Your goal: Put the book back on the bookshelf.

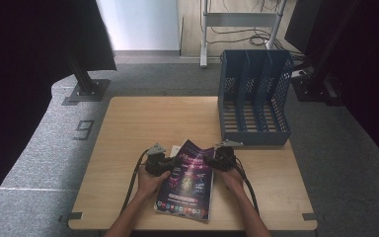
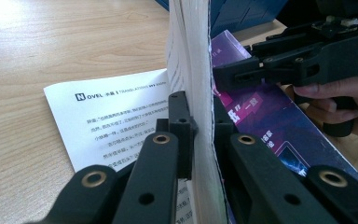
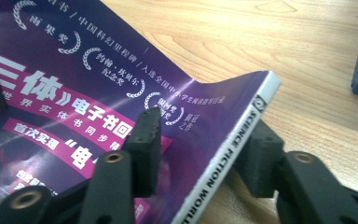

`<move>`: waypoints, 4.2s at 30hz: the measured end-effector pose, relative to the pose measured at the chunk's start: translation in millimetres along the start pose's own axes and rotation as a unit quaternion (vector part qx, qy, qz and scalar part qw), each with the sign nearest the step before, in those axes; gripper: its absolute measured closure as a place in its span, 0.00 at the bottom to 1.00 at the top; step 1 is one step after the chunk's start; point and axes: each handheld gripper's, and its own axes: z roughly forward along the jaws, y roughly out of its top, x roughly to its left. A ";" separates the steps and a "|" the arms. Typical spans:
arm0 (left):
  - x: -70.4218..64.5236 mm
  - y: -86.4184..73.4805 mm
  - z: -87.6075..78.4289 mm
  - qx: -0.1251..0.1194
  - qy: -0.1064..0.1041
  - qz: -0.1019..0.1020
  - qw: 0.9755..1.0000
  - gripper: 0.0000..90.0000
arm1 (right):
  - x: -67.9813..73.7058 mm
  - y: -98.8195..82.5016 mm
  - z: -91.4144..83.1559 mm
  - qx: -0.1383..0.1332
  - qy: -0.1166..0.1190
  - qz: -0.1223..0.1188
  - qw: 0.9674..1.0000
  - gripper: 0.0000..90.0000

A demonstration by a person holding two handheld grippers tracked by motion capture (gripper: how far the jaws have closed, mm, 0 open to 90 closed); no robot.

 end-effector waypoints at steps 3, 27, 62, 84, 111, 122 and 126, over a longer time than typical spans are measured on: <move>-0.2 0.7 -1.7 -0.002 -0.003 0.000 1.000 0.94 | -1.7 0.4 -4.2 -0.007 0.009 0.001 1.000 0.68; -12.9 16.1 -28.1 -0.051 -0.014 0.025 0.998 0.94 | 11.2 14.5 -57.6 -0.092 0.043 -0.026 0.994 0.75; -29.1 30.5 -59.2 -0.114 -0.026 0.054 0.992 0.94 | 40.8 28.4 -108.4 -0.191 0.063 -0.090 0.975 0.80; -34.9 37.9 -72.2 -0.145 -0.028 0.063 0.987 0.94 | 53.2 37.5 -124.1 -0.225 0.066 -0.115 0.965 0.83; -34.3 59.5 -65.6 -0.157 -0.013 0.095 0.983 0.94 | 53.9 48.3 -133.8 -0.262 0.054 -0.134 0.954 0.87; -33.1 44.9 -74.9 -0.169 -0.028 0.102 0.980 0.92 | 59.7 36.1 -143.7 -0.265 0.080 -0.152 0.949 0.89; -31.6 42.8 -77.6 -0.170 -0.038 0.107 0.979 0.93 | 62.1 35.2 -145.4 -0.261 0.095 -0.170 0.945 0.88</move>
